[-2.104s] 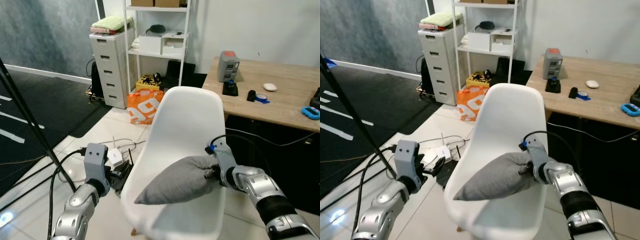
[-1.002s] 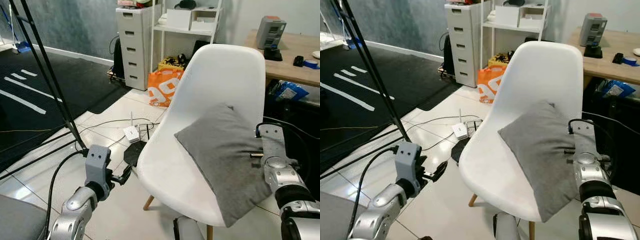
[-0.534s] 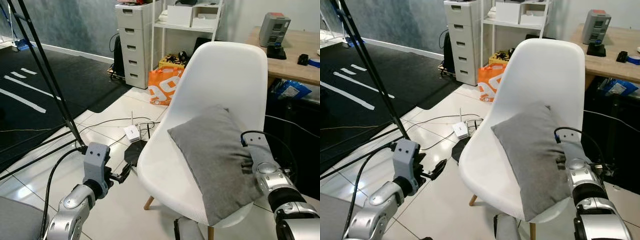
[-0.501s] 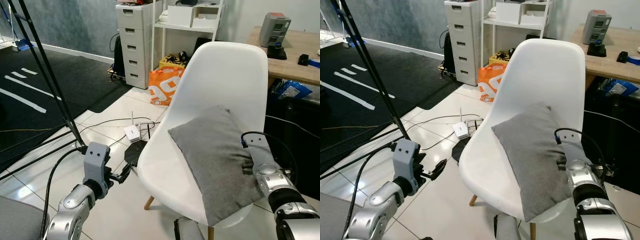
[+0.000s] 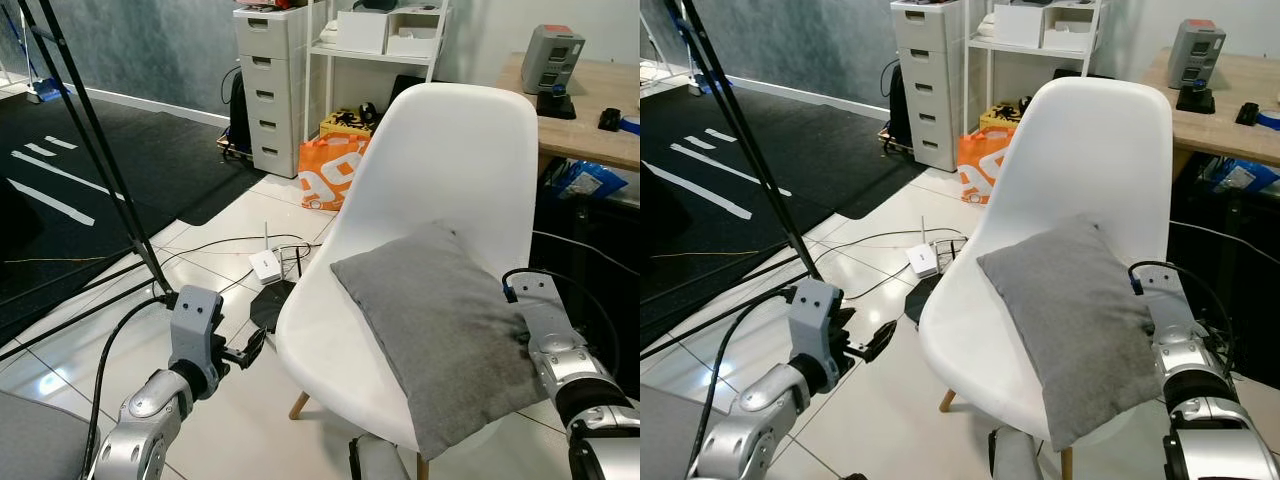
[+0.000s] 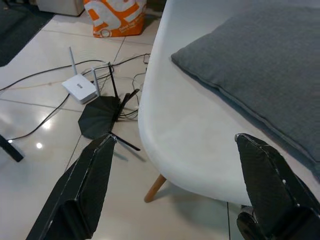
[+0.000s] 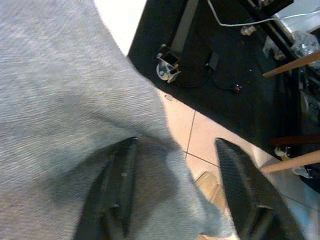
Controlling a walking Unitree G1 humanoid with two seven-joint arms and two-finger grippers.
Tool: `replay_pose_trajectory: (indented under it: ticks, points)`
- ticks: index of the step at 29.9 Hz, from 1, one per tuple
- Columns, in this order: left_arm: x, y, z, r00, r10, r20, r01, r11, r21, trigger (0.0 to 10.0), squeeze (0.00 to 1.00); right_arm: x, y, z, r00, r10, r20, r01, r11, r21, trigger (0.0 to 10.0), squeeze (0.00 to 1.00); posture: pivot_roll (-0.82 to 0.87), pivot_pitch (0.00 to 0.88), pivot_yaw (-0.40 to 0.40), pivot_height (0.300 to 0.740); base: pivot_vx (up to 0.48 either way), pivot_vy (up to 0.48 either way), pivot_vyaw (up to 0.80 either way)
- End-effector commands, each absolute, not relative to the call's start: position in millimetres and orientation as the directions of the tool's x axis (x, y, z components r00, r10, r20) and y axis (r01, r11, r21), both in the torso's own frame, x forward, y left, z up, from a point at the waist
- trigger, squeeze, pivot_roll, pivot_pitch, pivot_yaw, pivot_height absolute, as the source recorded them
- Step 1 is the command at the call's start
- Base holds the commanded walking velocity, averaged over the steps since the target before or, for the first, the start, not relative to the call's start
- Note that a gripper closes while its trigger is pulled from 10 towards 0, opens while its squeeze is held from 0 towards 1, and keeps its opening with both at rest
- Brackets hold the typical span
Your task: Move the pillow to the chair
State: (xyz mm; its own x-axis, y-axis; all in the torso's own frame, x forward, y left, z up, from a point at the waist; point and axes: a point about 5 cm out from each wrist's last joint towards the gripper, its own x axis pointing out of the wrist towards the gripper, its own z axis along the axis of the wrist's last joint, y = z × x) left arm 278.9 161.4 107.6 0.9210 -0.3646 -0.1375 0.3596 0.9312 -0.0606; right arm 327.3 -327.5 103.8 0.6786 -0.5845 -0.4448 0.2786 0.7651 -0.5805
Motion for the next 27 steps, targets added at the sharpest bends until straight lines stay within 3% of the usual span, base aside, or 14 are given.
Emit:
replay_pose_trajectory:
  ticks: [1,5,8,12,15,17,18,22,27]
  points:
    - [277.7,160.2,106.8,0.914,-0.377,-0.147,0.370,0.926,-0.071,10.0,0.00,328.2,-328.4,106.2,0.674,-0.588,-0.447,0.274,0.761,-0.587,10.0,1.00,-0.22,0.064,0.060,0.560,0.000,0.000,0.00]
    - [277.6,159.3,107.2,0.911,-0.386,-0.147,0.379,0.922,-0.072,10.0,0.00,328.9,-329.1,108.4,0.677,-0.590,-0.440,0.280,0.760,-0.587,10.0,1.00,-0.22,0.065,0.061,0.560,0.000,0.000,0.00]
    - [277.0,150.0,113.6,0.878,-0.461,-0.128,0.452,0.887,-0.096,10.0,0.00,340.1,-337.3,146.2,0.721,-0.619,-0.313,0.336,0.707,-0.622,10.0,1.00,-0.23,0.066,0.065,0.560,0.000,0.000,0.00]
    - [274.9,145.3,118.9,0.862,-0.497,-0.098,0.483,0.865,-0.132,10.0,0.00,354.5,-327.1,176.9,0.798,-0.572,-0.189,0.381,0.722,-0.578,10.0,1.00,-0.23,0.065,0.064,0.560,0.000,0.000,0.00]
    - [275.7,145.0,126.2,0.866,-0.498,-0.043,0.480,0.852,-0.208,10.0,0.00,371.4,-299.8,205.0,0.897,-0.435,-0.083,0.364,0.830,-0.423,10.0,1.00,-0.22,0.061,0.059,0.560,0.000,0.000,0.00]
    - [276.3,145.4,128.3,0.870,-0.493,-0.027,0.475,0.850,-0.229,10.0,0.00,375.2,-291.2,211.5,0.921,-0.386,-0.056,0.341,0.865,-0.368,10.0,1.00,-0.22,0.061,0.059,0.560,0.000,0.000,0.00]
    - [277.9,146.9,131.5,0.878,-0.479,-0.004,0.462,0.849,-0.258,10.0,0.00,380.0,-273.3,215.4,0.959,-0.279,-0.039,0.261,0.933,-0.249,10.0,0.00,-0.23,0.056,0.056,0.560,0.000,0.000,0.00]
    - [282.2,151.2,132.4,0.902,-0.432,0.000,0.419,0.874,-0.247,10.0,0.00,384.0,-229.8,203.8,0.998,-0.017,-0.059,0.012,0.997,-0.077,10.0,0.00,-0.22,0.047,0.049,0.575,0.000,0.000,0.00]
    - [283.7,153.2,128.8,0.918,-0.395,-0.025,0.382,0.900,-0.209,10.0,0.00,382.5,-211.8,189.0,0.995,0.057,-0.087,-0.061,0.997,-0.051,10.0,0.00,-0.21,0.038,0.049,0.585,0.000,0.000,0.00]
